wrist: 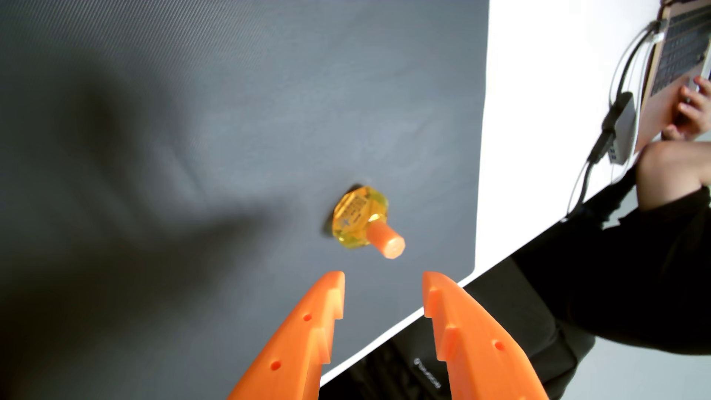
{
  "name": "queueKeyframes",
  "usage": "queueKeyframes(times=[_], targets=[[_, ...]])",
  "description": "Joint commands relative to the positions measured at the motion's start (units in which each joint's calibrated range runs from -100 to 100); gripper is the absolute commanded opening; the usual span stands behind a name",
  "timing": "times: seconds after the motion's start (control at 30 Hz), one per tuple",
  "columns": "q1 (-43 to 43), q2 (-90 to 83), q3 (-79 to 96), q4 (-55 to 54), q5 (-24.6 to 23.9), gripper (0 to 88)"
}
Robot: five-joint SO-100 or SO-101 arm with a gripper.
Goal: Grab the eyedrops
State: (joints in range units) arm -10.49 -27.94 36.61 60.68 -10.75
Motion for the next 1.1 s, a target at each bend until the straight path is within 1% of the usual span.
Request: queueKeyframes(times=[0.0,0.1,0.2,0.4,0.57,0.67,0.8,0.93,1.07], targets=[[-0.2,0.5,-4.2,-0.1,-1.6,13.0],[0.4,4.0,-7.6,1.8,-2.8,13.0],[0.6,10.6,-15.2,7.3,-4.4,13.4],[3.0,23.4,-32.4,20.6,-6.3,18.0],[4.8,29.5,-39.3,26.2,-8.0,22.7],[6.0,31.7,-40.4,27.6,-9.7,25.3],[6.8,34.2,-40.4,27.6,-12.7,26.3],[6.7,36.8,-40.5,25.8,-15.8,30.4],[6.5,38.8,-40.5,23.0,-16.4,32.3]])
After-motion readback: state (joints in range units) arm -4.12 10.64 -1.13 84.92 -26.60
